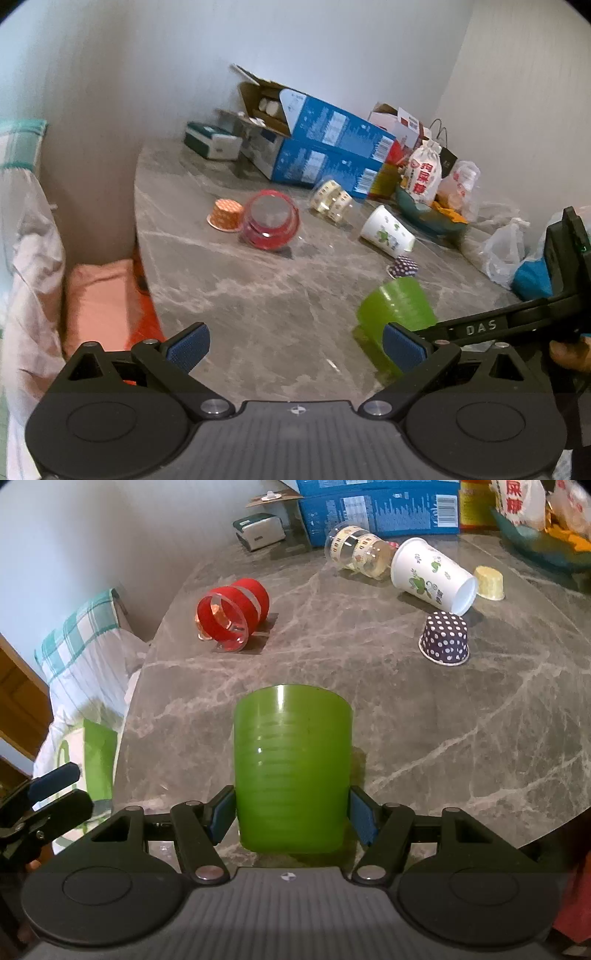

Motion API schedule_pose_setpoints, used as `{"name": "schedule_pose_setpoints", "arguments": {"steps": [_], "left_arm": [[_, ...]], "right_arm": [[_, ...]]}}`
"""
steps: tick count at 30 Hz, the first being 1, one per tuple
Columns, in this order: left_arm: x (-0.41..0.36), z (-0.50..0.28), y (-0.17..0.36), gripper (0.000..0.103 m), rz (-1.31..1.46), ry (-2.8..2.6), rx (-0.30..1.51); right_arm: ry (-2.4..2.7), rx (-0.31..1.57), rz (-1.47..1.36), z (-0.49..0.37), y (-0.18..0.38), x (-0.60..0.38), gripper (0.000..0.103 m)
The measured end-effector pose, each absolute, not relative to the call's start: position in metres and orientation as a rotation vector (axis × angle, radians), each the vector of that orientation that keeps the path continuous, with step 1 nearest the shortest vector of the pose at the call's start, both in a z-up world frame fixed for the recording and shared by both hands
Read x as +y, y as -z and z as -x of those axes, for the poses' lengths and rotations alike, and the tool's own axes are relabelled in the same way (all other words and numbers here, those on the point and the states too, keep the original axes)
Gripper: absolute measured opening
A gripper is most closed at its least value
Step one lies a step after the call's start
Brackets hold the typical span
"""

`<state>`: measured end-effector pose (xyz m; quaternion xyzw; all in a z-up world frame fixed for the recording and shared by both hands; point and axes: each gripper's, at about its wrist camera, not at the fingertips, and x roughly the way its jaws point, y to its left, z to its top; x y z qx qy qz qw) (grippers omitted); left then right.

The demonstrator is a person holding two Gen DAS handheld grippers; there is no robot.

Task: Flip cup upright
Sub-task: 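Lift the green cup off the table with the right gripper, then close the left gripper on the green cup while the right gripper holds it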

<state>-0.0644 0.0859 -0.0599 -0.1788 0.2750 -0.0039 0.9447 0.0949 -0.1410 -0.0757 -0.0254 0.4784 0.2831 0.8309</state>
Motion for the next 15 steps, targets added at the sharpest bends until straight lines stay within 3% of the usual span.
{"name": "schedule_pose_setpoints", "arguments": {"steps": [11,15], "left_arm": [[0.086,0.033,0.039,0.101,0.393,0.088,0.59],[0.081,0.009,0.04,0.101,0.451,0.128,0.687]], "right_arm": [[-0.62,1.017,0.066,-0.093,0.08,-0.136,0.069],[-0.631,1.017,0.053,-0.094,0.082,-0.139,0.074]]}}
